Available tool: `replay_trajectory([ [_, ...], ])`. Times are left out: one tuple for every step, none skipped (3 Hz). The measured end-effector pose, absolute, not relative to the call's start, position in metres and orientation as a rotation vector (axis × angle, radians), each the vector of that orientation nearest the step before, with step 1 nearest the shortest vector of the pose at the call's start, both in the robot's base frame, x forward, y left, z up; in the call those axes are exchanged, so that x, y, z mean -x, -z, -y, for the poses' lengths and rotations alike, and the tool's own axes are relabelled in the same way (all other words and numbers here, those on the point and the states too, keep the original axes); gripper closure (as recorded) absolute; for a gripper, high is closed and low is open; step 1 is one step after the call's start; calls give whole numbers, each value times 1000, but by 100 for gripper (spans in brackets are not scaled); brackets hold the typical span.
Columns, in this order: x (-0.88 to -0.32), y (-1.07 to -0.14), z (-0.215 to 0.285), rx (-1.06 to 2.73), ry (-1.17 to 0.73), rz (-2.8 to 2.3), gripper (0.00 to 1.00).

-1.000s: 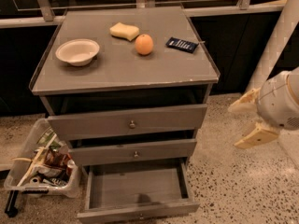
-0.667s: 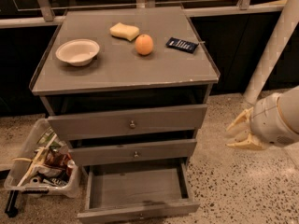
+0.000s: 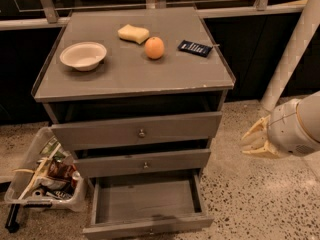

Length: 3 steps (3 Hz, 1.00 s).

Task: Close bottom drawer

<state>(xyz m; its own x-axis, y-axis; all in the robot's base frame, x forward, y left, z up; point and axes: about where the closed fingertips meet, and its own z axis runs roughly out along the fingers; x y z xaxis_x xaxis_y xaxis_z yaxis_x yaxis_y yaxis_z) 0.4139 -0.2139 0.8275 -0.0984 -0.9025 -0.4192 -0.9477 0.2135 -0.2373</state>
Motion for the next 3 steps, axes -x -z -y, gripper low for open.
replay_trajectory([
  [-417, -802, 198, 1671, -181, -2009, 100],
  [-424, -750, 170, 1632, -214, -2013, 100],
  [-430, -702, 151, 1580, -222, -1984, 100],
])
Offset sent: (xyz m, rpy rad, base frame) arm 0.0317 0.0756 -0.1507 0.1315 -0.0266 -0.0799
